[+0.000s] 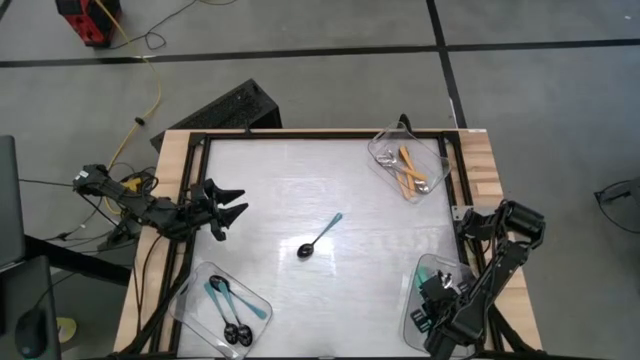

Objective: Sort silverware by color (type)
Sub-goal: Put the blue spoon into the bottom left transparent bin

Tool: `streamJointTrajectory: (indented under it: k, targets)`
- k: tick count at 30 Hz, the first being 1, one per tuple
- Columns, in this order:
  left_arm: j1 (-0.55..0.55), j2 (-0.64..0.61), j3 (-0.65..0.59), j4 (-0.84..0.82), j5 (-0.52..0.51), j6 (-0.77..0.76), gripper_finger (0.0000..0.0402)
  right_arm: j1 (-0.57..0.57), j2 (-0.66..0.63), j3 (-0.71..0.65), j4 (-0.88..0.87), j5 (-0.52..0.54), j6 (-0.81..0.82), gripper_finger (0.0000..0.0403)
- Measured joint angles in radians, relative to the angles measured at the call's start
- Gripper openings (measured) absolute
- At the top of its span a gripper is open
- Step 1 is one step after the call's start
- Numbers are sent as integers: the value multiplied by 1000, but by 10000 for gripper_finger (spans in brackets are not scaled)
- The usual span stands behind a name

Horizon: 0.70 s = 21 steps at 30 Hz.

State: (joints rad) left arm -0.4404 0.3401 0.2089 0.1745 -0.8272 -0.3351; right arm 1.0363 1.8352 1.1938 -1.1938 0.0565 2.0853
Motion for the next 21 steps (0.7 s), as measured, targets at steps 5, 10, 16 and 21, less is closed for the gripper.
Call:
streamJointTrajectory:
  k: [5, 10, 16, 21]
  targets:
    - [0, 0, 0, 0, 0, 1, 226, 0, -33, 25, -33, 26, -3, 160]
    - [0, 0, 0, 0, 0, 1, 226, 0, -65, 38, -65, 29, -25, 156]
    - [0, 0, 0, 0, 0, 1, 226, 0, -137, 38, -89, 29, -43, 155]
    - [0, 0, 0, 0, 0, 1, 226, -12, -219, 38, -89, 45, -125, 154]
